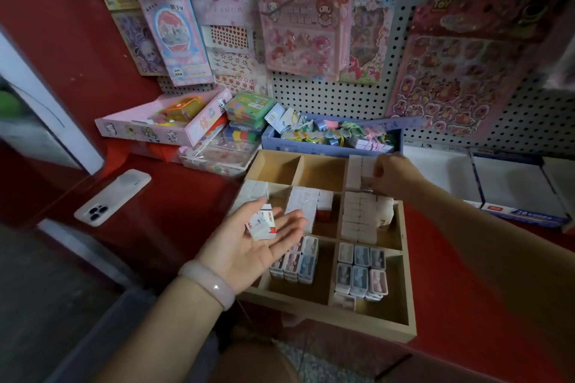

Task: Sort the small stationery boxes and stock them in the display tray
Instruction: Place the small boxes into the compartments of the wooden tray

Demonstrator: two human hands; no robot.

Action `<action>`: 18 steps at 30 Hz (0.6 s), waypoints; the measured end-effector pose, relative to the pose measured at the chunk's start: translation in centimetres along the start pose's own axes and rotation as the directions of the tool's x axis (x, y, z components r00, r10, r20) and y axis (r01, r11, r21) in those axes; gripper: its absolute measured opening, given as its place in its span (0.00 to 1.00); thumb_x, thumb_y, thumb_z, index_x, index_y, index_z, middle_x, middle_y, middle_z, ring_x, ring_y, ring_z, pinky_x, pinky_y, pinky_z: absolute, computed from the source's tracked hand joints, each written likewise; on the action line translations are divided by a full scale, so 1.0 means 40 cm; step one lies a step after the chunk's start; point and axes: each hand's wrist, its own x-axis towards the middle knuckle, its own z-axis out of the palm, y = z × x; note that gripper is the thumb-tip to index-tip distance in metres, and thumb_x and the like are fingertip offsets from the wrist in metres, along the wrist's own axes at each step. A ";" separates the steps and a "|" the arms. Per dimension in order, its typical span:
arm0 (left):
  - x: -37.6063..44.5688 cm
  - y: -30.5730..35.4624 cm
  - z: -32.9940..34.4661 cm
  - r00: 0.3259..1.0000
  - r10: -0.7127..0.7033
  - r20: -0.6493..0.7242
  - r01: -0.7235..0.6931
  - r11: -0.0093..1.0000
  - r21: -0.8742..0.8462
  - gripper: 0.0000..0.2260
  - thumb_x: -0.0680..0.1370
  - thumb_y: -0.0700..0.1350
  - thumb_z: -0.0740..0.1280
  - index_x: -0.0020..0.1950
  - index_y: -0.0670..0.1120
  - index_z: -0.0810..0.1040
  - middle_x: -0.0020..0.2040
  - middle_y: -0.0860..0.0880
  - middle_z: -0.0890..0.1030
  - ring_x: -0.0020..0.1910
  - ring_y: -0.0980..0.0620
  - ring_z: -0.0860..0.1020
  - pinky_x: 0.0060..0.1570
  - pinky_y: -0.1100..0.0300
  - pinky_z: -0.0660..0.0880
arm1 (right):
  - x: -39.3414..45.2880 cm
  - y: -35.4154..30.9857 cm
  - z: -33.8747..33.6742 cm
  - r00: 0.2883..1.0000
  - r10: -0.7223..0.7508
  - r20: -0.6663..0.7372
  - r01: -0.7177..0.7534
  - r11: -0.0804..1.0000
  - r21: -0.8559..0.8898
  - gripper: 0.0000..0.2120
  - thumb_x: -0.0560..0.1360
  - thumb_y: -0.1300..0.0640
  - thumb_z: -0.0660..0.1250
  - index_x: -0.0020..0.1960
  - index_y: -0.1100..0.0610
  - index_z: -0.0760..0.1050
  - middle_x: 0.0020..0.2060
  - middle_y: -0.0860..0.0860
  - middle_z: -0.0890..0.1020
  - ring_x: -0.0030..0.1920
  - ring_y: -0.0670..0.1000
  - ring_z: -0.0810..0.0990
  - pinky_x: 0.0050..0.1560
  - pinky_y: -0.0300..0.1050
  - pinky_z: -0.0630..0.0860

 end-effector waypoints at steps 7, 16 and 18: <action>-0.045 -0.003 0.006 0.998 0.008 0.062 -0.010 0.999 0.032 0.22 0.76 0.42 0.61 0.68 0.33 0.68 0.56 0.31 0.78 0.51 0.37 0.81 0.50 0.43 0.78 | -0.212 -0.213 -0.090 0.867 -0.492 0.083 0.397 0.781 0.483 0.12 0.79 0.56 0.60 0.49 0.63 0.78 0.42 0.55 0.80 0.43 0.48 0.77 0.43 0.38 0.74; -0.086 -0.017 -0.001 0.989 0.013 0.145 -0.035 0.989 0.147 0.16 0.81 0.48 0.55 0.63 0.44 0.76 0.58 0.39 0.80 0.59 0.42 0.78 0.61 0.48 0.70 | -0.302 -0.286 -0.053 0.794 -0.576 0.197 0.281 0.633 0.721 0.09 0.75 0.59 0.68 0.52 0.64 0.77 0.48 0.57 0.80 0.48 0.49 0.78 0.50 0.39 0.75; -0.090 -0.010 -0.010 0.994 0.029 0.103 -0.041 0.993 0.114 0.17 0.82 0.49 0.55 0.63 0.40 0.74 0.58 0.36 0.79 0.57 0.41 0.77 0.56 0.49 0.73 | -0.290 -0.281 -0.078 0.819 -0.548 0.171 0.245 0.602 0.760 0.05 0.75 0.61 0.67 0.49 0.62 0.75 0.43 0.53 0.79 0.44 0.46 0.78 0.45 0.35 0.75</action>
